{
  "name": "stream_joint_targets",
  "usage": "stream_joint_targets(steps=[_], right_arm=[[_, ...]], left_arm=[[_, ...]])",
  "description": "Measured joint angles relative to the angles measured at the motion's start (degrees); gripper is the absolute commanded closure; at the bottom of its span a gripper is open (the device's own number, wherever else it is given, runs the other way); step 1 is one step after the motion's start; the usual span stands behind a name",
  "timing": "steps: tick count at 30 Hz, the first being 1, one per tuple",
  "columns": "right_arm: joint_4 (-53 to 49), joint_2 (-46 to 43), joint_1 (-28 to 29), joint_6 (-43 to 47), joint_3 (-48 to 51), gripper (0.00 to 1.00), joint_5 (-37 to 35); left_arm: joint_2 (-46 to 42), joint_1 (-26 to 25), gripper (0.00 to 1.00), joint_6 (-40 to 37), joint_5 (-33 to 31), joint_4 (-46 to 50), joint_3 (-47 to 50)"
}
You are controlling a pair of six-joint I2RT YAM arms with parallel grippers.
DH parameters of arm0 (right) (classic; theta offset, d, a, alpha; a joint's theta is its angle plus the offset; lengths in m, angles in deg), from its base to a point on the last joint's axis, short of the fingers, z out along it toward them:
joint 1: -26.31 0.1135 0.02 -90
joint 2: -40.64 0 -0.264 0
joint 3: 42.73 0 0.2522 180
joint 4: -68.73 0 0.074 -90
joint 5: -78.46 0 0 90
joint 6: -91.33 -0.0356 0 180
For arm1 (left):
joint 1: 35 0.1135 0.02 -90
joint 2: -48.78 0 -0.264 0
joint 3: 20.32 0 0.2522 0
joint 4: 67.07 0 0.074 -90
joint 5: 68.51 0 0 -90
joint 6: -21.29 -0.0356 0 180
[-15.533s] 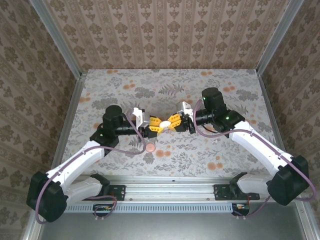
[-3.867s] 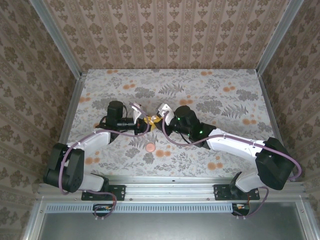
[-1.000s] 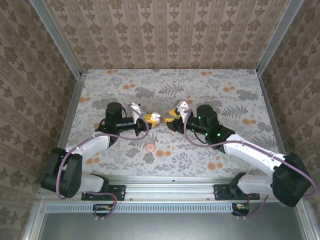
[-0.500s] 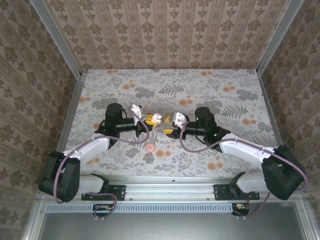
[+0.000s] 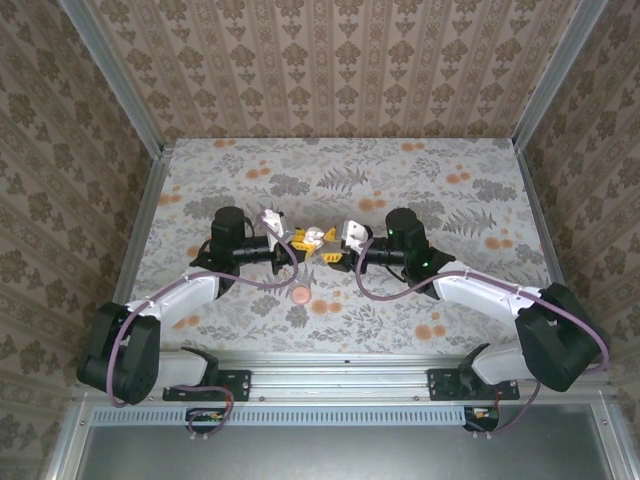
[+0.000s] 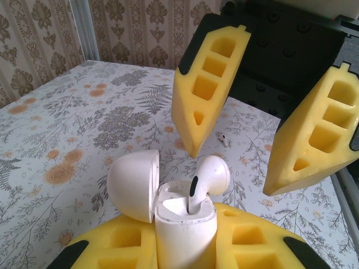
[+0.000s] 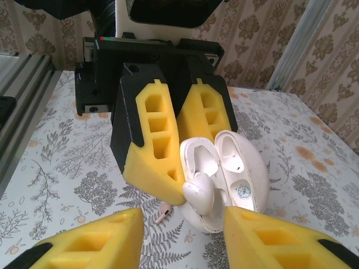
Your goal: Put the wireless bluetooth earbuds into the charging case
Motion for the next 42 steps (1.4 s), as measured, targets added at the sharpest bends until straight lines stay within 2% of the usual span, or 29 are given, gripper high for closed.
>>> stream_joint_targets(steps=[12, 25, 30, 35, 42], right_arm=[[-0.5, 0.9, 0.3, 1.1, -1.5, 0.74, 2.7], [-1.1, 2.5, 1.7, 1.9, -3.0, 0.76, 4.0], [-1.4, 3.3, 2.0, 1.9, -3.1, 0.74, 3.8], [-1.4, 0.2, 1.7, 1.9, -1.6, 0.72, 3.5], [-1.4, -2.4, 0.1, 1.8, 0.0, 0.62, 2.6]], left_arm=[[0.0, 0.0, 0.91, 0.0, -0.2, 0.0, 0.0], [0.0, 0.0, 0.92, -0.2, -0.5, 0.0, 0.0], [-0.2, 0.0, 0.92, -0.2, -0.7, 0.0, 0.0], [-0.4, 0.0, 0.92, -0.2, -0.6, 0.0, 0.0], [-0.4, -0.1, 0.92, -0.2, -0.6, 0.0, 0.0]])
